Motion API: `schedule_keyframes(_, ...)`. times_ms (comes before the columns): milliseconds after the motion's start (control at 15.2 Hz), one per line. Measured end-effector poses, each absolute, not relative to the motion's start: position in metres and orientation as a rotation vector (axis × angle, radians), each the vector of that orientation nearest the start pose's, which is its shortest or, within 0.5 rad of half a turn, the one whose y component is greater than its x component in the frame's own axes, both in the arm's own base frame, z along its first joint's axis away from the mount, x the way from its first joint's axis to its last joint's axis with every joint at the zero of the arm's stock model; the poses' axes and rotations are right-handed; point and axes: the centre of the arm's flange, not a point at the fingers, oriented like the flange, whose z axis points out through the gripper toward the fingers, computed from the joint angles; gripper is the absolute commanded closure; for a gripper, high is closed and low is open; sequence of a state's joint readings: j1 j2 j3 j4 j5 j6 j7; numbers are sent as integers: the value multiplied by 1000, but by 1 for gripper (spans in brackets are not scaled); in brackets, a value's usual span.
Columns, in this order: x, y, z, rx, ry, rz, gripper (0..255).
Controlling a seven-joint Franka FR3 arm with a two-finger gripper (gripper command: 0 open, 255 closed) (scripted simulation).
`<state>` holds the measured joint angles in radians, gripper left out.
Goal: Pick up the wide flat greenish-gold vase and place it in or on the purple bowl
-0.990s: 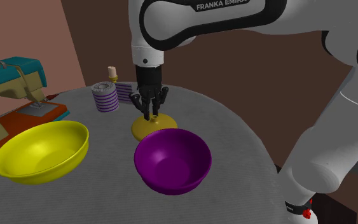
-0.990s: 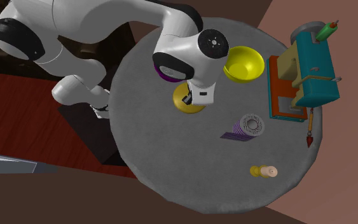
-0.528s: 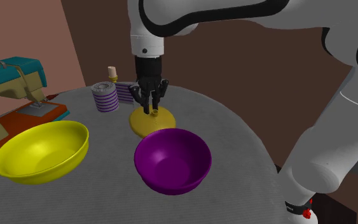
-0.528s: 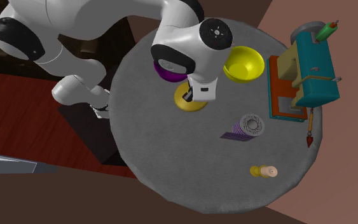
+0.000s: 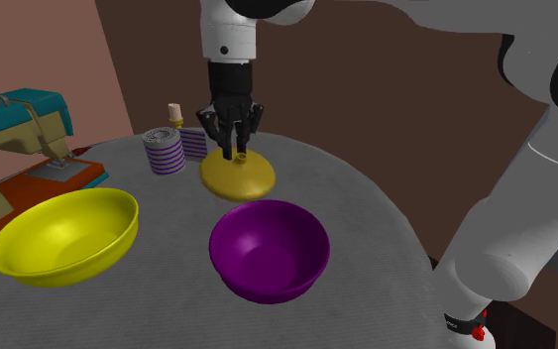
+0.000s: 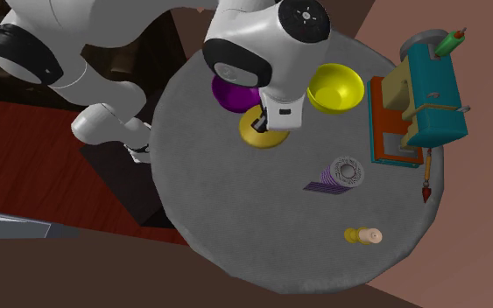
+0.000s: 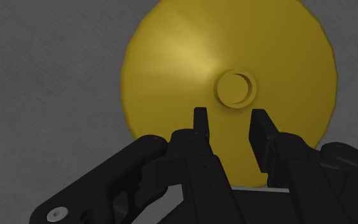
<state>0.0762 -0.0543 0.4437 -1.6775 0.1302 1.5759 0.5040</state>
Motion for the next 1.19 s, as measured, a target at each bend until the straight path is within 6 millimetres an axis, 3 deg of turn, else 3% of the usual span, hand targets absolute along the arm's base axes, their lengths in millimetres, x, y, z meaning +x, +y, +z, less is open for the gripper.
schedule_keyframes(1056, 456, 284, 685, -3070, -17, 150, 255)
schedule_keyframes(1188, 441, 290, 691, -3071, -16, 151, 255)
